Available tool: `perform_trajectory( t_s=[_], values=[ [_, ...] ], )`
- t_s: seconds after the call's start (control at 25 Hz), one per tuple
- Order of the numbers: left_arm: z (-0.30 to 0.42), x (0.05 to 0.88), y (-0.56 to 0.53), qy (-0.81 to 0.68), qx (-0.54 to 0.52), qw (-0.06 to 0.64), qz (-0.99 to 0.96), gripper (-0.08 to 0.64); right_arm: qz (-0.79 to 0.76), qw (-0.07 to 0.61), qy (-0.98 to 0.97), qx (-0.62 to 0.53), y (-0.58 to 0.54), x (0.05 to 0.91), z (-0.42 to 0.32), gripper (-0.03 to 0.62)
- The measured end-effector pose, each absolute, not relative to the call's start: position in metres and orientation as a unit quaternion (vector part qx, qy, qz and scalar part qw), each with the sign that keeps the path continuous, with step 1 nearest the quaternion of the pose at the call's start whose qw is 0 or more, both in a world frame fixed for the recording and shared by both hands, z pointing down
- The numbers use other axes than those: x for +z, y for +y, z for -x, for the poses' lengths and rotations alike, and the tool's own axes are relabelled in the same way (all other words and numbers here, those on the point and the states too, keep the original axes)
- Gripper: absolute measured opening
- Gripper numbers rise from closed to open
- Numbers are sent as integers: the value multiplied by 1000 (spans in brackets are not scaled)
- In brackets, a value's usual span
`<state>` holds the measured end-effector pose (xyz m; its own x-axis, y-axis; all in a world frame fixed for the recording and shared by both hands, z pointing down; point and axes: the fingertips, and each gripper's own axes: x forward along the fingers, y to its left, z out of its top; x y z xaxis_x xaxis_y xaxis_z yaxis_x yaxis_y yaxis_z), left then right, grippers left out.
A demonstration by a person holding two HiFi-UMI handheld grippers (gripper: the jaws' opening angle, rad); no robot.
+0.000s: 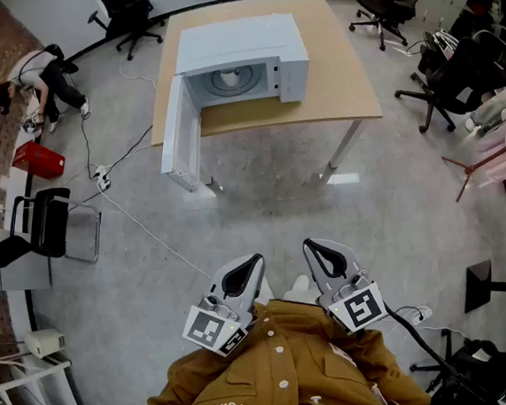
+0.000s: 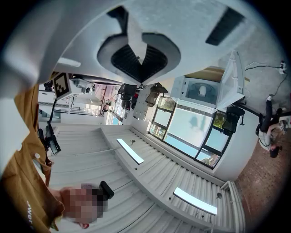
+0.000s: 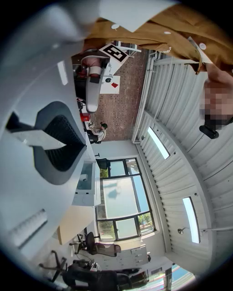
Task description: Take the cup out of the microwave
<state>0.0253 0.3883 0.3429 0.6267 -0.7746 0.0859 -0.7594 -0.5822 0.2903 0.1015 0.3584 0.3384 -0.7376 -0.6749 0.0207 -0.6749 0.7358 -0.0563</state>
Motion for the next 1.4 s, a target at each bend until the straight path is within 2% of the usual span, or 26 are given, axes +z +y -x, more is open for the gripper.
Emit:
perform_trajectory(
  t_s=[0.12, 0.36, 0.72, 1.08, 1.4],
  values=[
    [-23, 342, 387, -432, -25, 150, -889, -3, 363, -4, 931, -33, 358, 338, -100, 1],
    [-17, 343, 382, -432, -29, 153, -888, -3, 366, -58, 927, -63, 358, 349, -100, 0],
    [1, 336, 387, -442, -31, 148, -884, -3, 362, 14, 931, -50, 352, 326, -90, 14],
    [52, 352, 369, -444, -45, 167, -879, -3, 391, -16, 917, -75, 335, 351, -57, 5],
    [62, 356, 315, -438, -43, 177, -880, -3, 404, -23, 911, -78, 278, 356, -52, 5]
  ],
)
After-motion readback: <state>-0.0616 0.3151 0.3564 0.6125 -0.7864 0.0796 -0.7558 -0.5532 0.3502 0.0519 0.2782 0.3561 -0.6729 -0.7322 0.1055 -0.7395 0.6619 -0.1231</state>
